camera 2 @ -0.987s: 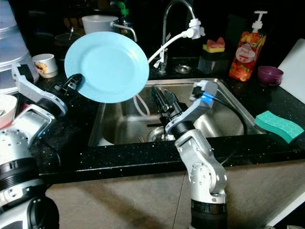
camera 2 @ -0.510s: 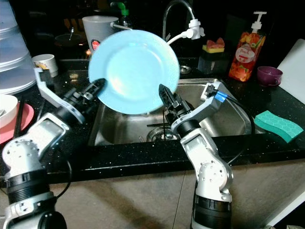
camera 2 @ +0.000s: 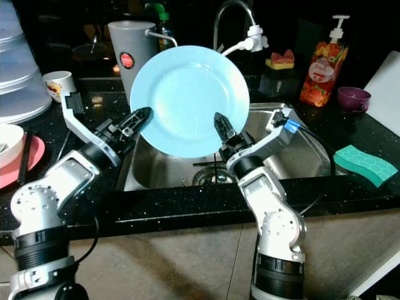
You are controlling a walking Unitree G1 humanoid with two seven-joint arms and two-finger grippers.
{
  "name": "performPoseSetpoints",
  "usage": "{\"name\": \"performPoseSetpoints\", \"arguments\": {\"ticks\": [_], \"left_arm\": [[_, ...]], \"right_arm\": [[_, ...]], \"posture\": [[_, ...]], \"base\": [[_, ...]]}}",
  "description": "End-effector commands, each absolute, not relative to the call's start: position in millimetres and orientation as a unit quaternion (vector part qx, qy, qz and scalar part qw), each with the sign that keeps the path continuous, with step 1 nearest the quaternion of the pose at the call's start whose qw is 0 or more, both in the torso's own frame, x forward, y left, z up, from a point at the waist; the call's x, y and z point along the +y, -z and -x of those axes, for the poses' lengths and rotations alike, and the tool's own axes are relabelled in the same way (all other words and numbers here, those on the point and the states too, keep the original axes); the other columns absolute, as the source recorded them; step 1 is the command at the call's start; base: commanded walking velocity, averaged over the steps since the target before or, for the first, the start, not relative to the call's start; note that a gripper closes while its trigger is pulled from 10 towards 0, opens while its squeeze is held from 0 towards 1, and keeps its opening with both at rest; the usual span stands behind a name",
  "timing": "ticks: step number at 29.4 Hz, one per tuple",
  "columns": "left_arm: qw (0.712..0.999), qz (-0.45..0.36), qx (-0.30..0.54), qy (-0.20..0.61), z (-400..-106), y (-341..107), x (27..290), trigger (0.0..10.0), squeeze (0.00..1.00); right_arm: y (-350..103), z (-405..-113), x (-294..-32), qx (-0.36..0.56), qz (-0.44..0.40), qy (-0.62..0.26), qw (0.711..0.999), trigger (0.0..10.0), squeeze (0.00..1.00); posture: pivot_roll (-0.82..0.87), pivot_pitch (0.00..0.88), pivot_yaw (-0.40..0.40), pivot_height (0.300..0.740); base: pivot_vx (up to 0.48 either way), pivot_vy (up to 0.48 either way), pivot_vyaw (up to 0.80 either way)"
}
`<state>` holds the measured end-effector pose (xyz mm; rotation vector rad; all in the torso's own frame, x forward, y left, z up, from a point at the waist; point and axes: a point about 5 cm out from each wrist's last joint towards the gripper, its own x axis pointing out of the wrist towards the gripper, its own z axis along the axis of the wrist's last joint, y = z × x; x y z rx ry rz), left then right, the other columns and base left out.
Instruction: Kitchen organization
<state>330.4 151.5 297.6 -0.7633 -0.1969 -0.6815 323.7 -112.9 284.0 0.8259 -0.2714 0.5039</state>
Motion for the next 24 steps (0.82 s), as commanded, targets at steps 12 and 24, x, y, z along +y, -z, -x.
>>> {"name": "performPoseSetpoints", "arguments": {"ticks": [12, 24], "left_arm": [[0.892, 0.353, -0.084, 0.269, -338, -291, 158, 10.0, 0.00], [0.904, 0.379, -0.082, 0.180, -342, -275, 195, 10.0, 0.00]], "right_arm": [[-286, -327, -114, -0.138, -0.412, -0.228, 0.871, 0.0, 0.00], [-266, -367, -148, -0.119, -0.260, -0.057, 0.957, 10.0, 0.00]], "posture": [[0.04, 0.116, -0.011, 0.740], [0.06, 0.106, -0.016, 0.740]], "base": [[0.000, 0.000, 0.00], [0.000, 0.000, 0.00]]}}
